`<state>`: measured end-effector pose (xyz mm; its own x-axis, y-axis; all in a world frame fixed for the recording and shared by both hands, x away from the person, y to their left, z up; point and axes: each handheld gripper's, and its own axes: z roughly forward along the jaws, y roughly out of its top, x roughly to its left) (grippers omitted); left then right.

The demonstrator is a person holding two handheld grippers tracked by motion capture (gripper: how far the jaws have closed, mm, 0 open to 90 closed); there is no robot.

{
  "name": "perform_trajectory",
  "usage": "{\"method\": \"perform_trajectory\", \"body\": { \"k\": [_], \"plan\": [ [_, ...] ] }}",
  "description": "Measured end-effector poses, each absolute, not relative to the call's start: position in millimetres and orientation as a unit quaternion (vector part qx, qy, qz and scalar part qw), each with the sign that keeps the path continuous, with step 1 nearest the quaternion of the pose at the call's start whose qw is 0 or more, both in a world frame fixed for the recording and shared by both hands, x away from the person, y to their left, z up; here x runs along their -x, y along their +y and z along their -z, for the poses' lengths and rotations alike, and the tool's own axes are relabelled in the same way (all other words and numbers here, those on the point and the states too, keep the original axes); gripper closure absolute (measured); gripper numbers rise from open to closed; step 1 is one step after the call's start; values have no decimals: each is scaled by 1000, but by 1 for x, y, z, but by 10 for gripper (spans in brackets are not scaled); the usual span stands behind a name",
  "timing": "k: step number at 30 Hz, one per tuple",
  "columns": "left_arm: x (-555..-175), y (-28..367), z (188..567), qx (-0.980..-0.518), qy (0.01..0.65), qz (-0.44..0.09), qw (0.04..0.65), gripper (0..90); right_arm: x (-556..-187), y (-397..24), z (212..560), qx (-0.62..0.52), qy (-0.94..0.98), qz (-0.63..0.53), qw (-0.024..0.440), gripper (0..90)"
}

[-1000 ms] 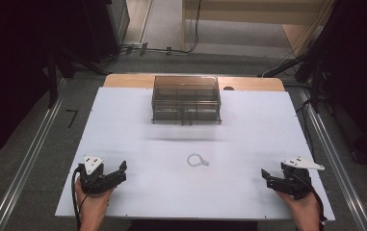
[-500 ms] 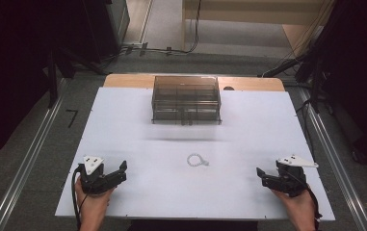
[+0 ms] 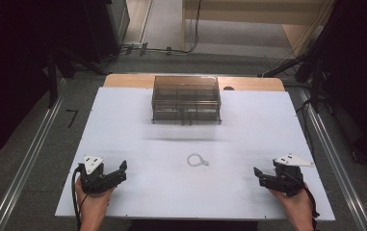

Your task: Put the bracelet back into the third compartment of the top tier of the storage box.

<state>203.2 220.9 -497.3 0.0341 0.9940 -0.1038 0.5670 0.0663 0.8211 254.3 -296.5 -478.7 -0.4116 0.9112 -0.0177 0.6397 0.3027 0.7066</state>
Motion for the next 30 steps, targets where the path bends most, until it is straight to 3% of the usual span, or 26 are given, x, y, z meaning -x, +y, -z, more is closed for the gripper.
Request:
{"method": "perform_trajectory", "body": {
  "k": [30],
  "plan": [
    [-205, 221, 499, -620, 631, -288, 366, 121, -262, -263, 479, -467, 799, -320, 202, 204]
  ]
}}
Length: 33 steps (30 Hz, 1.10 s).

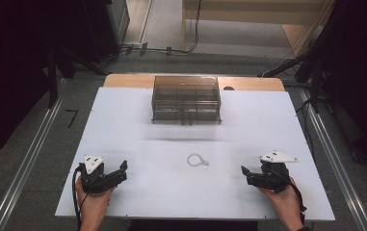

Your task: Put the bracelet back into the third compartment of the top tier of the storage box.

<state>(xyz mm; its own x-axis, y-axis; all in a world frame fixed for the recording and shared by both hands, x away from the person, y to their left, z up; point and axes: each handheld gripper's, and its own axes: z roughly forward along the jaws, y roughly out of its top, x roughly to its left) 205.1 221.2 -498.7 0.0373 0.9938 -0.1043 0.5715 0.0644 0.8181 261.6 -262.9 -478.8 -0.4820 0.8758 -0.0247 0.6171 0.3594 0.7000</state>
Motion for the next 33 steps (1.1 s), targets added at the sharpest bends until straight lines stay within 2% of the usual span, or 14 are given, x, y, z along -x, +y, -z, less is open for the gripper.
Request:
{"method": "perform_trajectory", "body": {
  "k": [33],
  "plan": [
    [-206, 221, 500, -620, 632, -287, 364, 121, -269, -230, 479, -436, 818, -330, 176, 211]
  ]
}}
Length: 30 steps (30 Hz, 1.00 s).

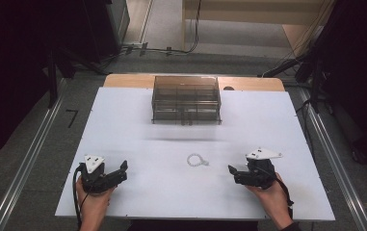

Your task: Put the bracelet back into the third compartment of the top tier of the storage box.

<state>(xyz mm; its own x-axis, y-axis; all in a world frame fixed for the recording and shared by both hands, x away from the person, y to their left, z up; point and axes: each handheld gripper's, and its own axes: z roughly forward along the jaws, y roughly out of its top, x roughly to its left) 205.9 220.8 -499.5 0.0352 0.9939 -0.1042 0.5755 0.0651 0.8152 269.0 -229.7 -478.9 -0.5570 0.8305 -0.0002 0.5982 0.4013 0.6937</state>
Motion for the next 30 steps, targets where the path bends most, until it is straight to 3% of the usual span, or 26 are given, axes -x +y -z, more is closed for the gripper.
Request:
{"method": "perform_trajectory", "body": {
  "k": [30],
  "plan": [
    [-206, 221, 499, -622, 631, -288, 364, 121, -275, -202, 480, -412, 834, -330, 162, 221]
  ]
}}
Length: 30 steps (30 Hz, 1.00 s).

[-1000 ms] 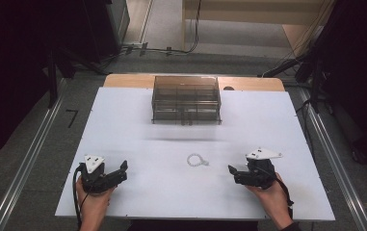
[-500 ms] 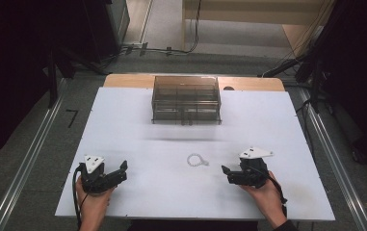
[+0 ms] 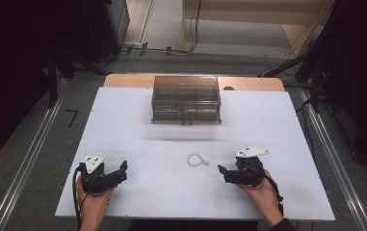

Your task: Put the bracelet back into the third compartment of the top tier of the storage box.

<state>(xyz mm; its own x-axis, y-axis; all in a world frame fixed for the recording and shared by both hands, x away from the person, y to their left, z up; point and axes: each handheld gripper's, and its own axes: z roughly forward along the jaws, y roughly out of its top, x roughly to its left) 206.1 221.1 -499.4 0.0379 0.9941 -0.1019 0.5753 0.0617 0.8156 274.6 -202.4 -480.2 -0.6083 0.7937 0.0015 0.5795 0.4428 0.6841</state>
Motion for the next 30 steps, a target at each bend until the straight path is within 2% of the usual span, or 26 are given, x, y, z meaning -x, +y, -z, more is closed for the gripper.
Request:
{"method": "perform_trajectory", "body": {
  "k": [17, 30],
  "plan": [
    [-206, 221, 499, -621, 631, -289, 364, 121, -277, -185, 483, -398, 843, -329, 152, 235],
    [-207, 222, 500, -621, 631, -290, 364, 121, -280, -172, 489, -390, 849, -324, 149, 284]
  ]
}}
